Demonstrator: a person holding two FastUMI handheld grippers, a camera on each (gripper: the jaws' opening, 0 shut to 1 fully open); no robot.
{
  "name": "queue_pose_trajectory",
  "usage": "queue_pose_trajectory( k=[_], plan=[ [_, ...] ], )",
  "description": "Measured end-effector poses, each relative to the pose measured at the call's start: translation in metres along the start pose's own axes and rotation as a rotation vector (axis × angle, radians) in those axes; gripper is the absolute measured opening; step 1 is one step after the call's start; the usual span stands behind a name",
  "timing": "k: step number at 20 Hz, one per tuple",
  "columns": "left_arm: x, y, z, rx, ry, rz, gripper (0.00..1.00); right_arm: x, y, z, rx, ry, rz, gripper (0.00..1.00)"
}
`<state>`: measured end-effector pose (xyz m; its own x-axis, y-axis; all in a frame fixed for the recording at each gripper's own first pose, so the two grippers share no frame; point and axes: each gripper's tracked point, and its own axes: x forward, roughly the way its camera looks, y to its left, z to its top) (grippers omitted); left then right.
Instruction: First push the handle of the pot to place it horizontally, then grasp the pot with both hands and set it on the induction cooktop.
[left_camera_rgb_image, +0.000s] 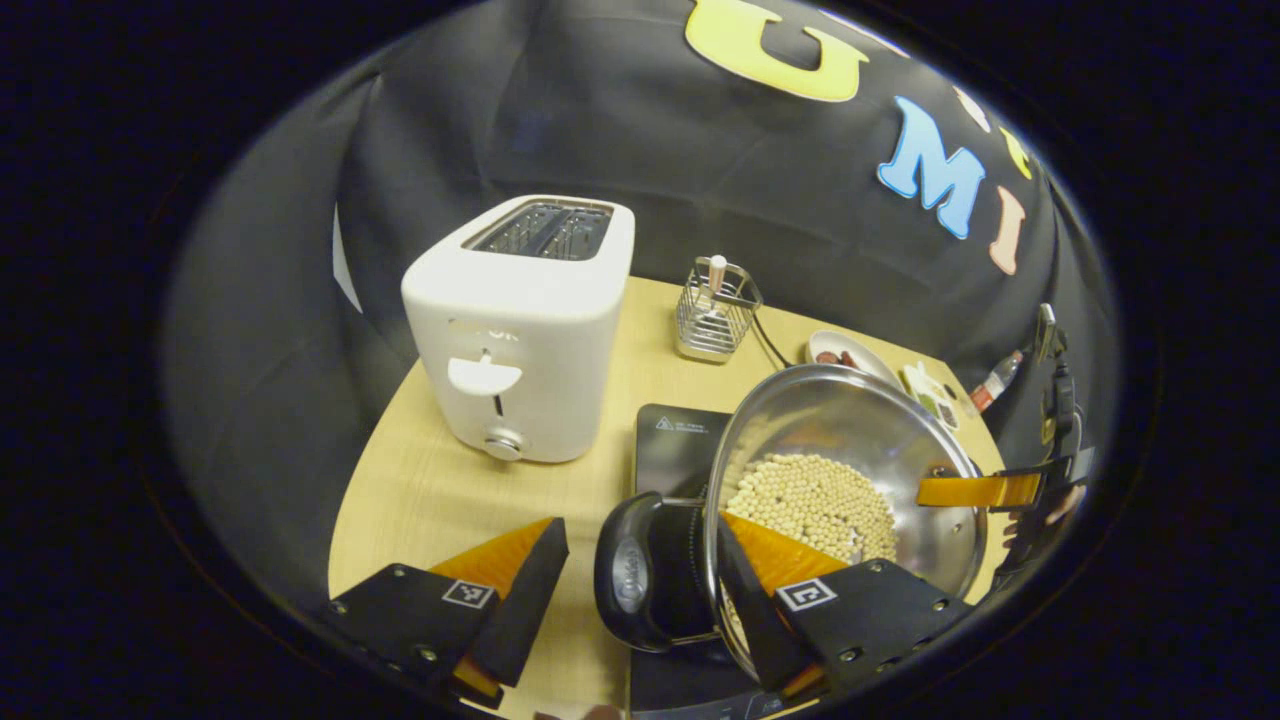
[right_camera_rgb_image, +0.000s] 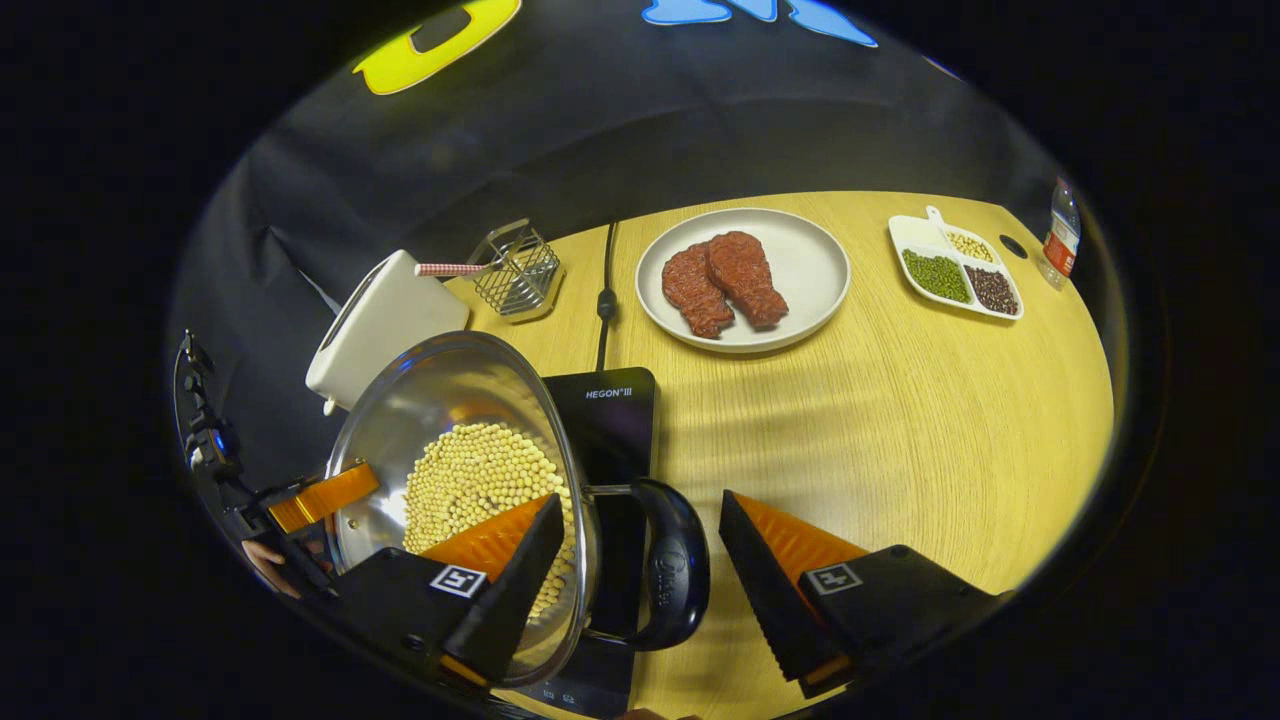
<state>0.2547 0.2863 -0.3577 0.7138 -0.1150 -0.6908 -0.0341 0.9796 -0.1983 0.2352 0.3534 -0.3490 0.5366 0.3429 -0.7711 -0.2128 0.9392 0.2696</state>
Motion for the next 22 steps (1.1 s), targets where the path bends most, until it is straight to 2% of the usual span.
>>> queue_pose_trajectory(
  k=[2,3,5,9,11,12,13,16,19,22],
  plan=[
    [-0.011,0.002,0.000,-0.001,-0.018,0.019,0.87,-0.008,-0.001,0.005,-0.008,-0.022,0.000,0.98],
    [-0.019,0.003,0.003,0.007,-0.031,0.033,0.84,-0.013,-0.001,0.008,-0.012,-0.034,-0.001,0.98],
    [-0.034,0.005,0.012,0.032,-0.058,0.061,0.87,-0.026,-0.003,0.010,-0.015,-0.057,-0.003,0.98],
    [-0.070,-0.007,0.029,0.054,-0.147,0.087,0.84,-0.055,-0.019,0.015,-0.073,-0.109,-0.040,0.98],
    [-0.088,-0.012,0.038,0.077,-0.201,0.116,0.87,-0.072,-0.025,0.013,-0.101,-0.131,-0.051,1.00],
    [-0.098,-0.017,0.043,0.084,-0.227,0.121,0.84,-0.080,-0.030,0.015,-0.112,-0.148,-0.058,0.99],
    [-0.107,-0.024,0.048,0.086,-0.251,0.126,0.86,-0.091,-0.032,0.016,-0.120,-0.166,-0.059,0.98],
    [-0.136,-0.041,0.058,0.088,-0.319,0.133,0.84,-0.123,-0.041,0.019,-0.127,-0.221,-0.067,0.98],
    [-0.161,-0.063,0.068,0.134,-0.381,0.142,0.86,-0.163,-0.054,0.025,-0.121,-0.305,-0.079,0.98],
    [-0.193,-0.095,0.077,0.169,-0.453,0.145,0.84,-0.205,-0.071,0.033,-0.105,-0.398,-0.093,0.98]
  ],
)
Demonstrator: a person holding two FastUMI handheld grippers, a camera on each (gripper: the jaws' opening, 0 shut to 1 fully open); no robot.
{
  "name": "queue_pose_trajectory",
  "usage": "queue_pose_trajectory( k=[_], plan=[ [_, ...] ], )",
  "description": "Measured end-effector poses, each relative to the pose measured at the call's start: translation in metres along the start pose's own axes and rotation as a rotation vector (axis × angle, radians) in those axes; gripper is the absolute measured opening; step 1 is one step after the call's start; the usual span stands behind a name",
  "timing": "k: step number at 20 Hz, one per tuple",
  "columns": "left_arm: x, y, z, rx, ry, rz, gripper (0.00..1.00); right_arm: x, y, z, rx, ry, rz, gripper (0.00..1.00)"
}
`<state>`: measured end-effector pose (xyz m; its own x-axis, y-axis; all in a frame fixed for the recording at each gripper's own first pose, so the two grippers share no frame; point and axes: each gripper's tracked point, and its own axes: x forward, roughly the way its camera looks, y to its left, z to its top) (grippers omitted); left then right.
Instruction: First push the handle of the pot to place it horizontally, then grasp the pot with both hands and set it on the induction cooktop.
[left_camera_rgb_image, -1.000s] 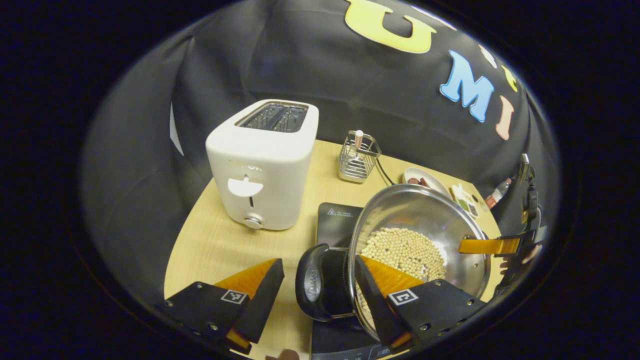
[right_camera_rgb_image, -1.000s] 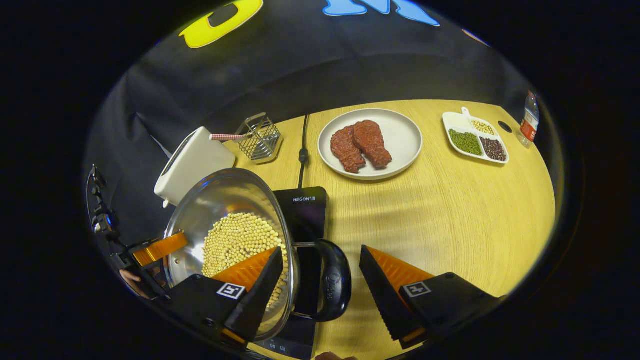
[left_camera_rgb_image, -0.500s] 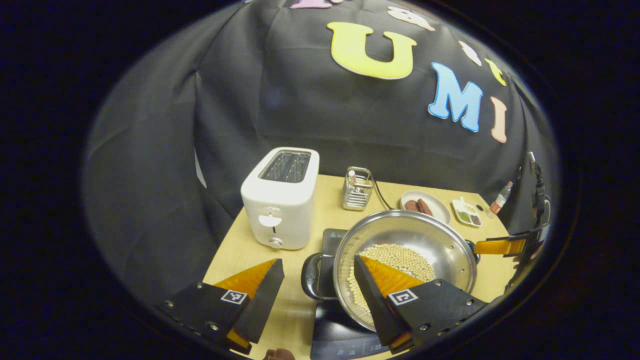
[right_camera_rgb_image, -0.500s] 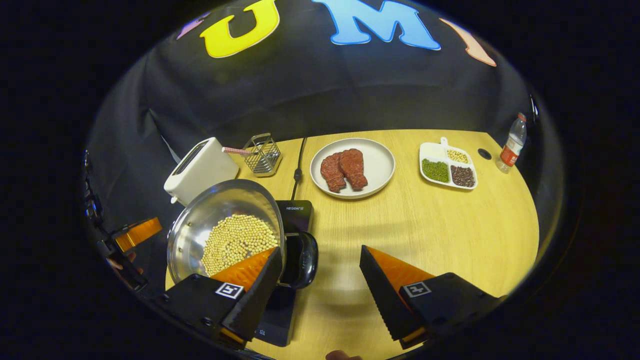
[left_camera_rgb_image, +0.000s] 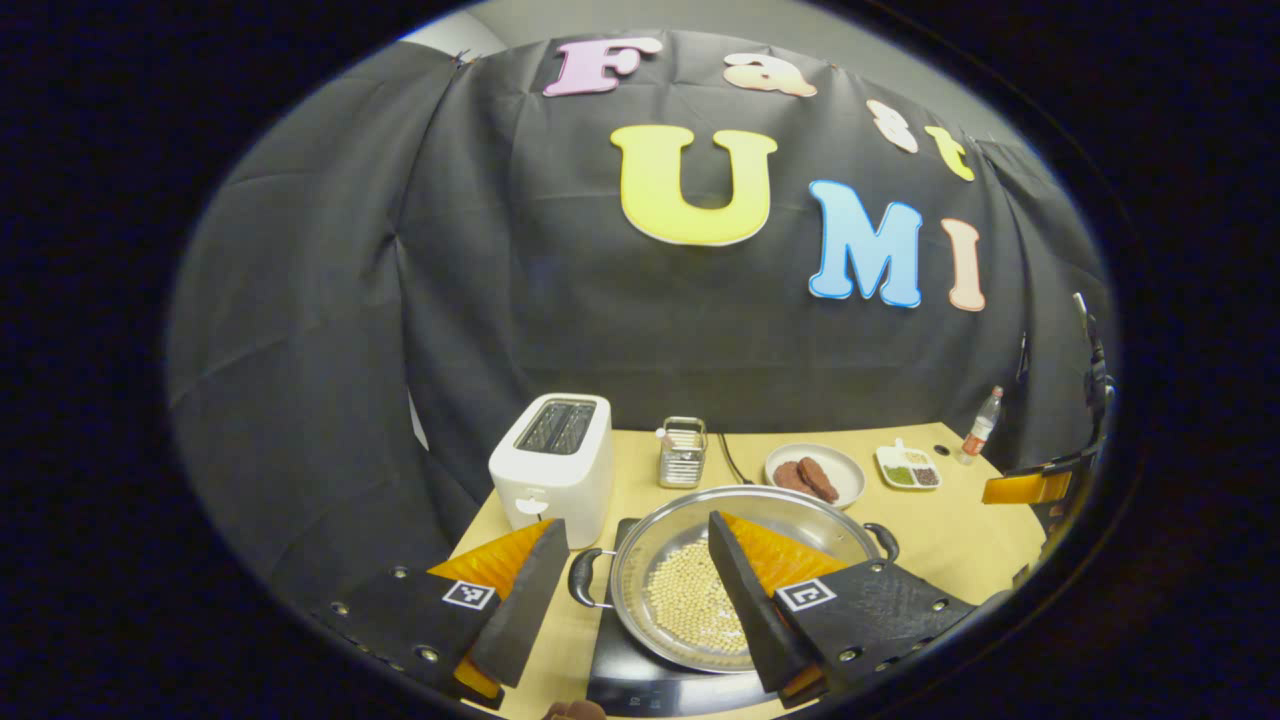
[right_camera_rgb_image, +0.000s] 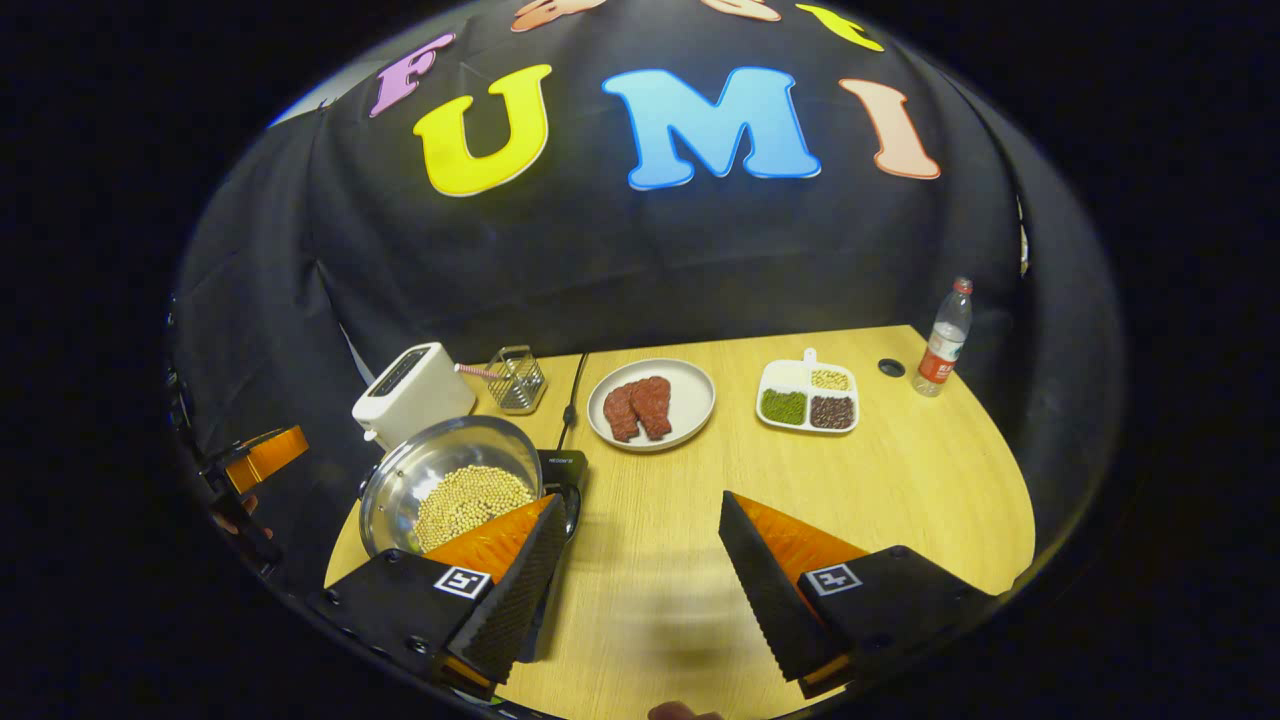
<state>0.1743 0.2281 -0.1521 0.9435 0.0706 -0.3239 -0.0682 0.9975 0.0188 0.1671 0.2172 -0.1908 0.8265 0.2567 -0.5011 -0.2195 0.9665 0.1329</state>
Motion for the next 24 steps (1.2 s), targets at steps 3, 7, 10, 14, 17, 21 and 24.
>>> queue_pose_trajectory(
  k=[3,7,10,14,17,21,24],
  plan=[
    [-0.027,-0.027,0.025,0.023,-0.065,0.014,0.86,-0.035,-0.026,0.024,-0.022,-0.077,-0.058,0.98],
    [-0.059,-0.081,0.065,-0.049,-0.135,-0.025,0.84,-0.080,-0.062,0.049,-0.004,-0.193,-0.100,0.98],
    [-0.086,-0.112,0.095,-0.088,-0.211,-0.018,0.84,-0.125,-0.103,0.080,-0.060,-0.342,-0.171,0.98],
    [-0.146,-0.155,0.115,-0.073,-0.290,0.025,0.86,-0.189,-0.142,0.098,-0.101,-0.458,-0.172,0.98],
    [-0.193,-0.191,0.124,-0.065,-0.362,0.053,0.83,-0.230,-0.175,0.103,-0.125,-0.550,-0.185,0.98],
    [-0.241,-0.234,0.106,-0.026,-0.392,0.101,0.83,-0.268,-0.208,0.079,-0.111,-0.555,-0.173,0.98],
    [-0.274,-0.271,0.087,-0.057,-0.412,0.109,0.83,-0.292,-0.234,0.059,-0.106,-0.557,-0.176,0.98]
  ],
)
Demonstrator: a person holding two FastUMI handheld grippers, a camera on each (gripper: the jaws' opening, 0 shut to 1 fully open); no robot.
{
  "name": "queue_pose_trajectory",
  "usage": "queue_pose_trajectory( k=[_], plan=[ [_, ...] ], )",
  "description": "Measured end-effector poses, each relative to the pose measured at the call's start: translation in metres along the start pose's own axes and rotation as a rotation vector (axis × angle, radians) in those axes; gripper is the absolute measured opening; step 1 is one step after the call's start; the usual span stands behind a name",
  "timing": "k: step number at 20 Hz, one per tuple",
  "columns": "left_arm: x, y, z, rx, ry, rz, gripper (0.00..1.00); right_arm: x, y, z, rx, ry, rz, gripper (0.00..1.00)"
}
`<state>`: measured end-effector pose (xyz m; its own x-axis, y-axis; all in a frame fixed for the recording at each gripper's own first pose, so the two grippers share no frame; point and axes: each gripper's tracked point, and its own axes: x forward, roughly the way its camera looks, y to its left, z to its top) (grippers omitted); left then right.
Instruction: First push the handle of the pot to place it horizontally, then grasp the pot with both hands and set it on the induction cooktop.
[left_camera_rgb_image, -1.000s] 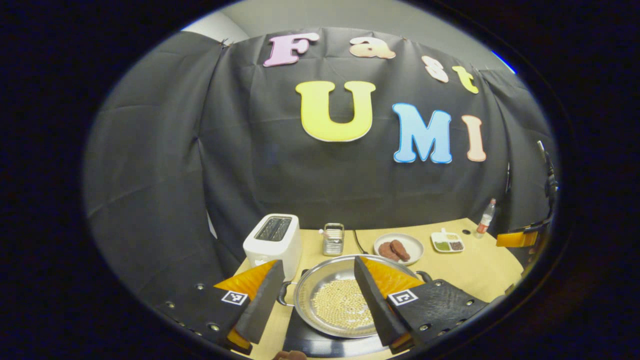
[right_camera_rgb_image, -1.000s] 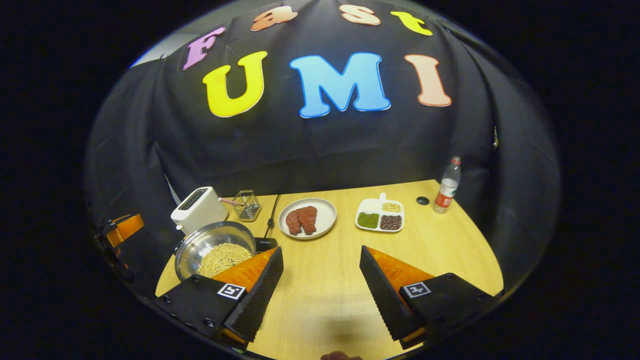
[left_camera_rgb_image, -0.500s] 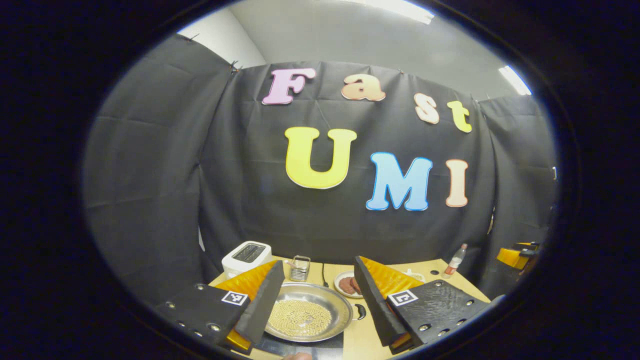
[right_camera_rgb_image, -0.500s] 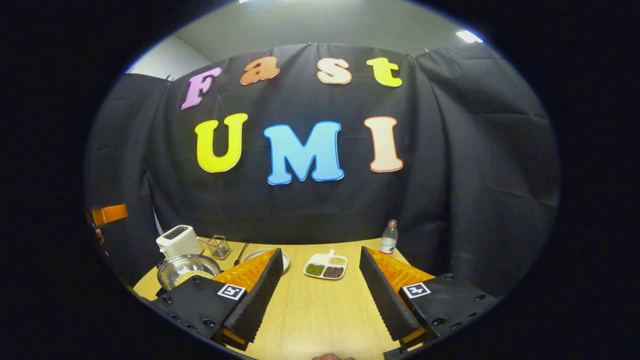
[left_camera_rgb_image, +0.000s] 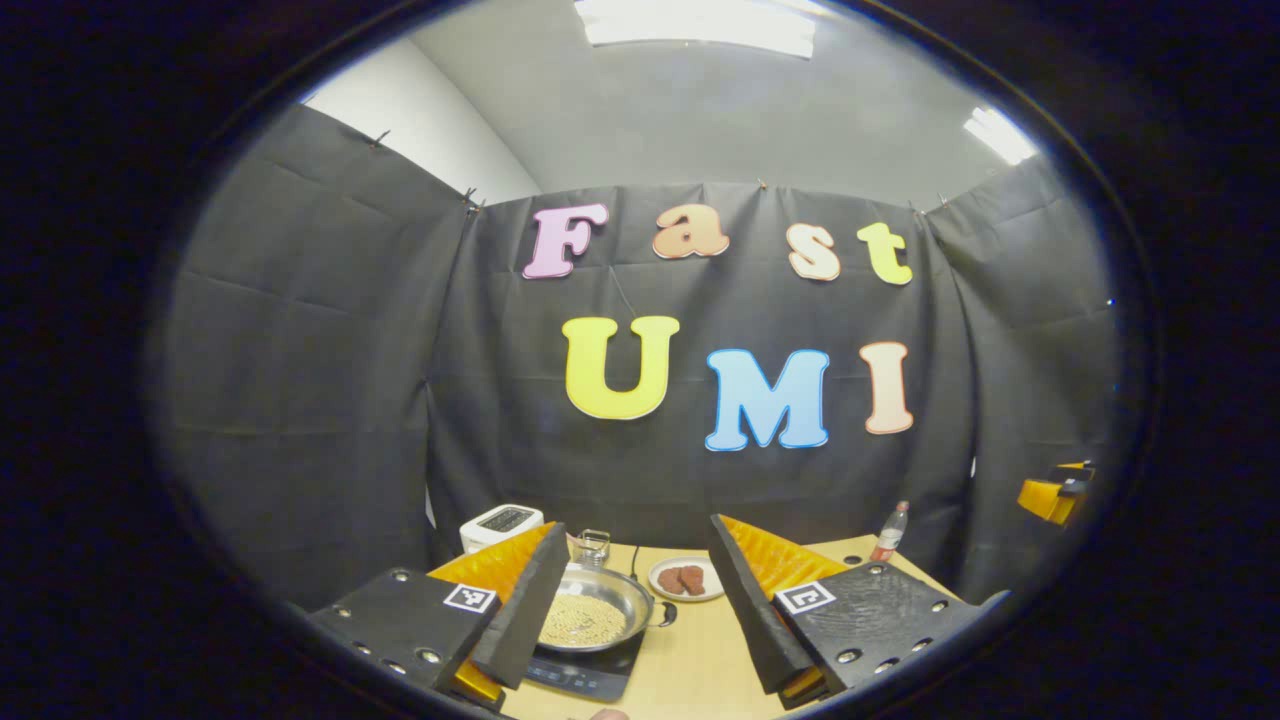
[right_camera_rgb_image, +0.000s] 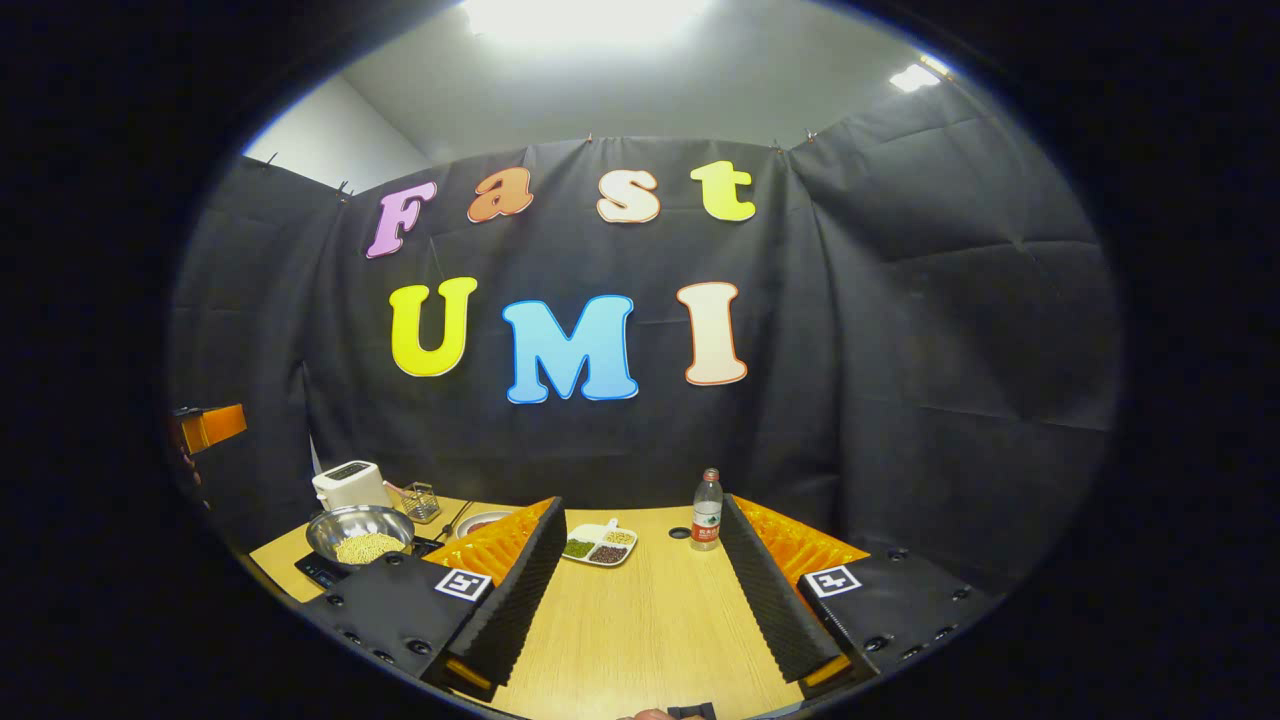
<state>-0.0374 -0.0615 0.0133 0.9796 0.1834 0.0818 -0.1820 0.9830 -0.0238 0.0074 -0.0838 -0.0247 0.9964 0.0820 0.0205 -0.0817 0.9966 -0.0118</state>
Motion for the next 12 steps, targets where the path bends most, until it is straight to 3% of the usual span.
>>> queue_pose_trajectory(
  k=[5,12],
  plan=[
    [-0.046,-0.021,-0.017,-0.010,0.046,0.007,0.83,-0.028,-0.015,-0.014,0.029,0.037,0.000,0.98],
    [-0.042,-0.022,-0.008,-0.009,0.063,-0.052,0.83,-0.011,0.003,0.000,0.056,0.025,0.010,0.98]
  ],
)
